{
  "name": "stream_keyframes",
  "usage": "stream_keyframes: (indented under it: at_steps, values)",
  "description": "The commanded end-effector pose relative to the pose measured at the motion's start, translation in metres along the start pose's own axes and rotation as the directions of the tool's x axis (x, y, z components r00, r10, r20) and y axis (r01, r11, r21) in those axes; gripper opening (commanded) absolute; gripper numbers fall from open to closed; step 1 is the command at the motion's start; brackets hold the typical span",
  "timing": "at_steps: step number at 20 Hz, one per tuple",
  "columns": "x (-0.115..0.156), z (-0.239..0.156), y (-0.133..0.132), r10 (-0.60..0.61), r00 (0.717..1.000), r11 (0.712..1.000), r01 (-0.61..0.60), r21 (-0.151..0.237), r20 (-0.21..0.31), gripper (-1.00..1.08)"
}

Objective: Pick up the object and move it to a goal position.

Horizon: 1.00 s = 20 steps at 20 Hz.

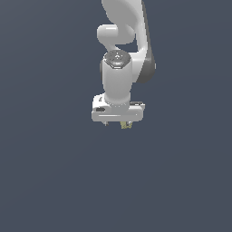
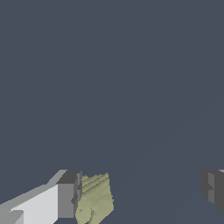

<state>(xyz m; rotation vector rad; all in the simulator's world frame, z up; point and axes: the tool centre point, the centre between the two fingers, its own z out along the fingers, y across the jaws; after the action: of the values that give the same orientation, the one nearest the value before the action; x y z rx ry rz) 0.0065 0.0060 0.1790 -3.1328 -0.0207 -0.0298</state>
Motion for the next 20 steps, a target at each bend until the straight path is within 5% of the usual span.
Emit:
stream_keyframes:
  at_steps: [1, 10, 20]
  values:
    - [0.000, 0.000, 0.000, 0.000, 1.000, 1.000, 0.000, 0.000, 0.000, 1.00]
    - [0.003, -0.001, 0.033, 0.092, 0.996, 0.996, -0.092, 0.006, -0.012, 1.00]
    - [-0.008, 0.011, 0.021, 0.059, 0.998, 0.998, -0.059, 0.003, -0.008, 1.00]
